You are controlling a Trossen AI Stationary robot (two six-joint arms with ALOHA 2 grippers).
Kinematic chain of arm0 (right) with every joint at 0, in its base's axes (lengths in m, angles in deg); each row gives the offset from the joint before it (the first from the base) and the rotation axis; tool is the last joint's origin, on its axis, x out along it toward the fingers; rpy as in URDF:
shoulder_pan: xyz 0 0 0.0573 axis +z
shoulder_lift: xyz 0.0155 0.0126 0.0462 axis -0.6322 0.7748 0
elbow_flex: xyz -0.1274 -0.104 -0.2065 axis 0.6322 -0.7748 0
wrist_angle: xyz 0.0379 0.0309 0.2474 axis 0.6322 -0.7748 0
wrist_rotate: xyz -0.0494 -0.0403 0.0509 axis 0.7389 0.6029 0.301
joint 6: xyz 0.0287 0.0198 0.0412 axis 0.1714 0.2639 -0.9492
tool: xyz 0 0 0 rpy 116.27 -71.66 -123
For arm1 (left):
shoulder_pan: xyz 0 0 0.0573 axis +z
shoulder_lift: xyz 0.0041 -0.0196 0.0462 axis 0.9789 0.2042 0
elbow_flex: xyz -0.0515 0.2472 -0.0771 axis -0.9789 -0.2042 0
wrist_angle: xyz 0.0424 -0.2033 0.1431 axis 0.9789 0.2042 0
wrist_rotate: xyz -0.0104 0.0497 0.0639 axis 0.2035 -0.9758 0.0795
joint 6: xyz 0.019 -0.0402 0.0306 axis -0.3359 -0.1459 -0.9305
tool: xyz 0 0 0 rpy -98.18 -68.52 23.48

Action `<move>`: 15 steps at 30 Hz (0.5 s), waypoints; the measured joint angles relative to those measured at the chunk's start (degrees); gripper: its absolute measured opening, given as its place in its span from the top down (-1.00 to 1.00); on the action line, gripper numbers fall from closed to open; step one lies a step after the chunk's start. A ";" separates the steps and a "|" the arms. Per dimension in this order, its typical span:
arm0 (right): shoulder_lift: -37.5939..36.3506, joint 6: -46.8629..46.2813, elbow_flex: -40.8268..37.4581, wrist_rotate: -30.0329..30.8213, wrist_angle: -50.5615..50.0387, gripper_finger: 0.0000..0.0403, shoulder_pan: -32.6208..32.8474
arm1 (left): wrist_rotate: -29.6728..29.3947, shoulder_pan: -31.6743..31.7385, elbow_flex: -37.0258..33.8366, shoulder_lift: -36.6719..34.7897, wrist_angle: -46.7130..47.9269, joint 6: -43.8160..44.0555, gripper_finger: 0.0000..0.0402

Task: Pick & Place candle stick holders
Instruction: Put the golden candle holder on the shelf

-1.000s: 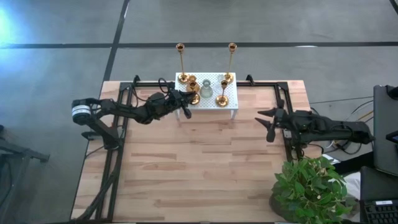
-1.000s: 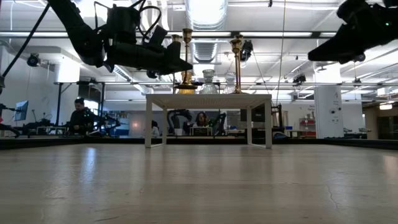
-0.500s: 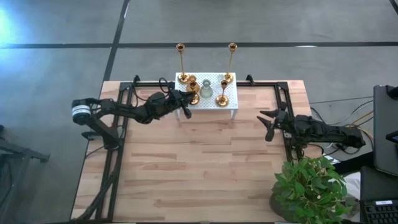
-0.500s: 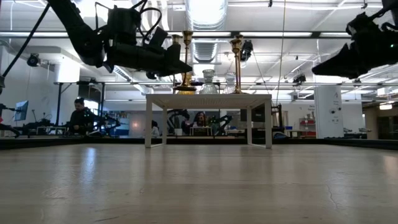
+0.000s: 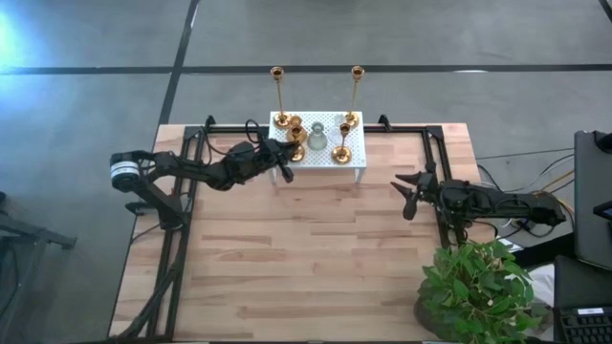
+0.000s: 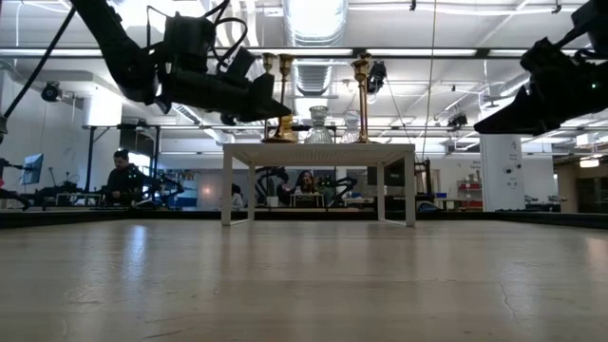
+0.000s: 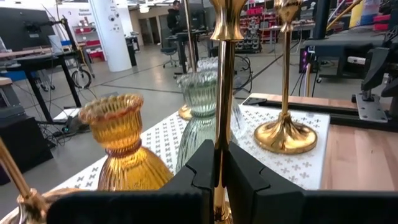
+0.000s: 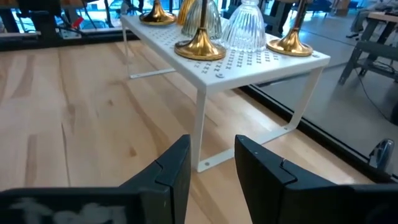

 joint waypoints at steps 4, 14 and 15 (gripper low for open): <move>-0.04 -0.12 -0.11 -0.08 -0.07 0.38 0.00 | 0.27 0.05 -0.60 0.00 -0.25 0.69 0.90; -0.04 -0.06 -0.22 -0.08 -0.08 0.32 0.00 | 0.62 0.10 -2.82 0.00 -5.49 2.11 0.90; -0.04 0.06 -0.22 -0.08 -0.08 0.31 0.00 | 0.61 0.14 -2.85 0.00 -5.51 2.11 0.90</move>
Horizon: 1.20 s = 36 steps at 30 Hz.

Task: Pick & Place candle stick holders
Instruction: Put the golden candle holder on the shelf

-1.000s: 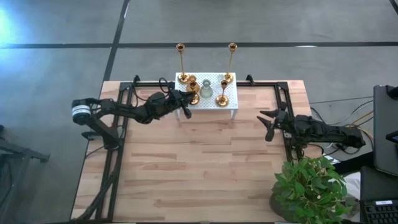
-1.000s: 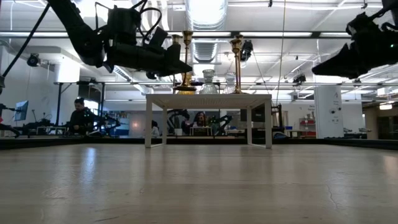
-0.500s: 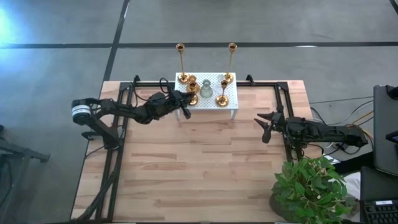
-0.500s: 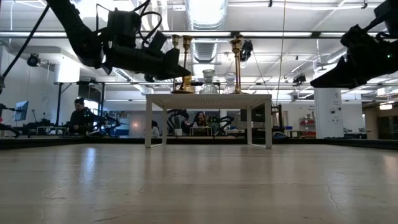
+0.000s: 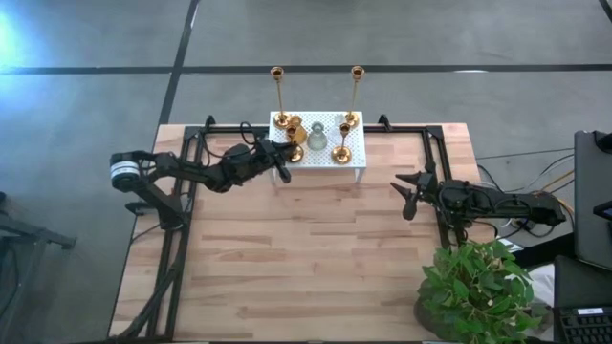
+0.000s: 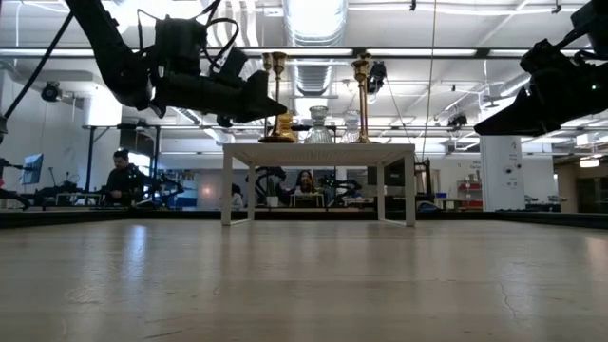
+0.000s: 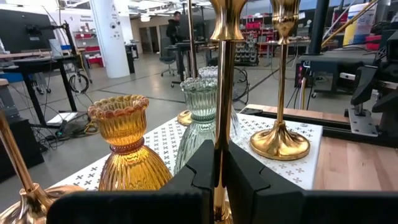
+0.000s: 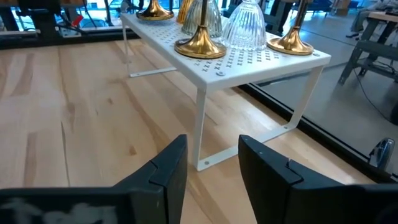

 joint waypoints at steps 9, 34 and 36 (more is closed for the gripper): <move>0.04 0.00 0.00 0.00 0.00 0.34 0.00 | 1.18 0.75 -0.05 0.00 0.28 0.37 0.90; 0.07 -0.10 0.00 0.00 0.00 0.40 0.00 | 4.91 2.34 -0.05 0.02 2.16 2.49 0.90; 0.07 0.00 0.00 0.02 0.00 0.39 0.00 | 4.91 2.34 -0.05 0.02 2.22 2.51 0.90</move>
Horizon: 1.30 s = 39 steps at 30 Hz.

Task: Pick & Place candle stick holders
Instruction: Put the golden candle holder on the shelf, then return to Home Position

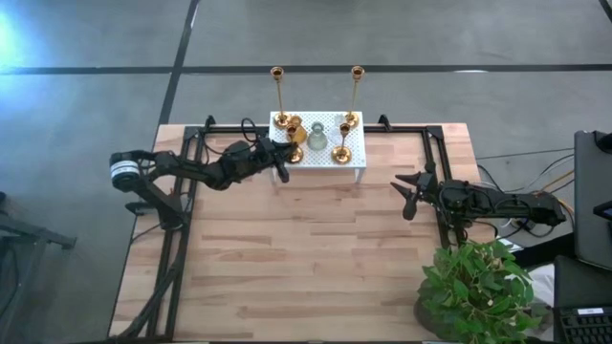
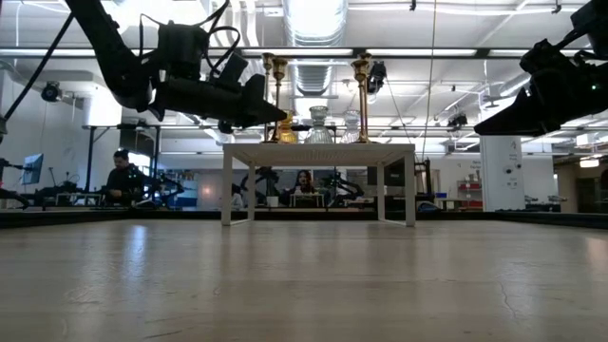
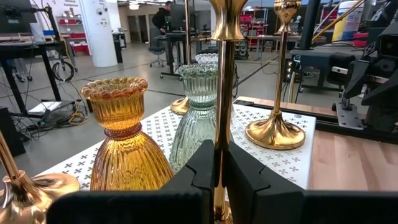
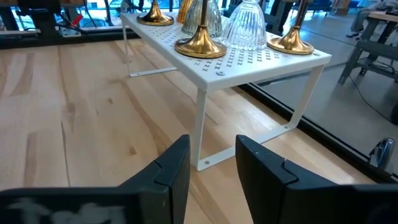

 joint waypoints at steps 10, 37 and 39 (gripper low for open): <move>0.00 -0.13 0.00 -0.01 0.02 0.33 0.00 | -0.52 0.13 0.02 0.00 0.91 0.11 0.82; 0.02 -0.05 0.00 0.00 0.00 0.51 0.01 | -0.46 0.11 0.02 0.09 1.26 0.24 0.63; 0.02 -0.02 0.00 0.00 0.01 0.52 0.01 | -0.46 0.11 0.00 0.09 1.24 0.26 0.55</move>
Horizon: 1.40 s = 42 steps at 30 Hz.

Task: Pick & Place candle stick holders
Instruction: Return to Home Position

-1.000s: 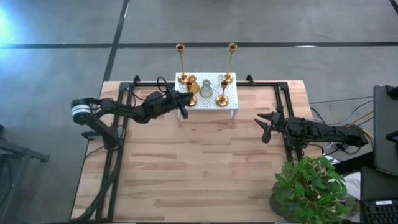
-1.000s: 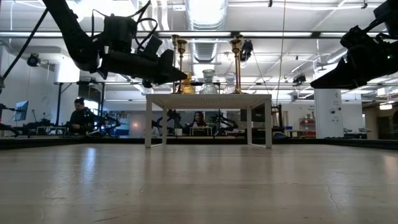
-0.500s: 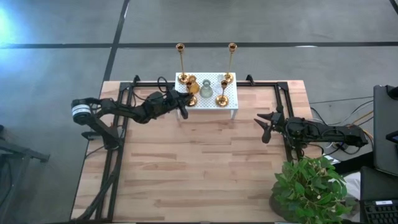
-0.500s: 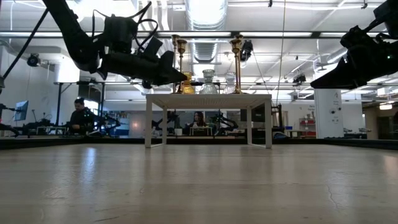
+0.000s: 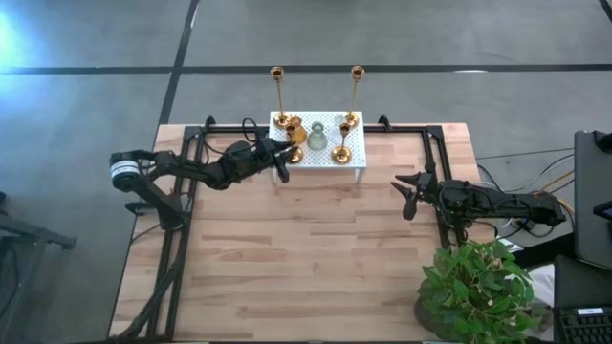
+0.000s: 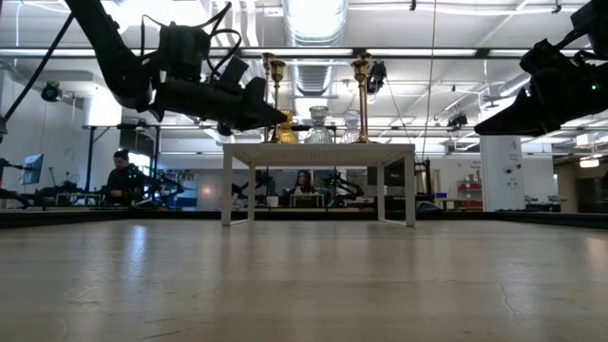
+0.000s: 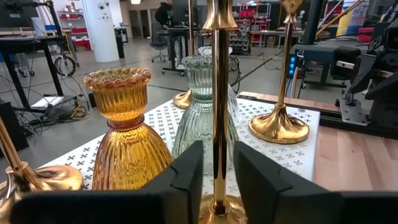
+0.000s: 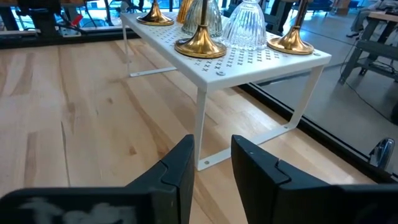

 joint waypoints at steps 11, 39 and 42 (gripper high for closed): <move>0.00 -0.10 0.00 -0.02 -0.01 0.45 0.00 | -0.25 0.00 0.02 -0.12 -0.20 1.51 0.14; 0.00 0.02 0.00 -0.02 0.01 0.56 0.01 | 12.39 -0.22 0.00 -37.56 38.58 14.92 0.01; 0.00 -0.09 0.00 -0.02 0.00 0.58 0.00 | 16.59 -0.24 0.00 -40.65 38.40 19.29 0.02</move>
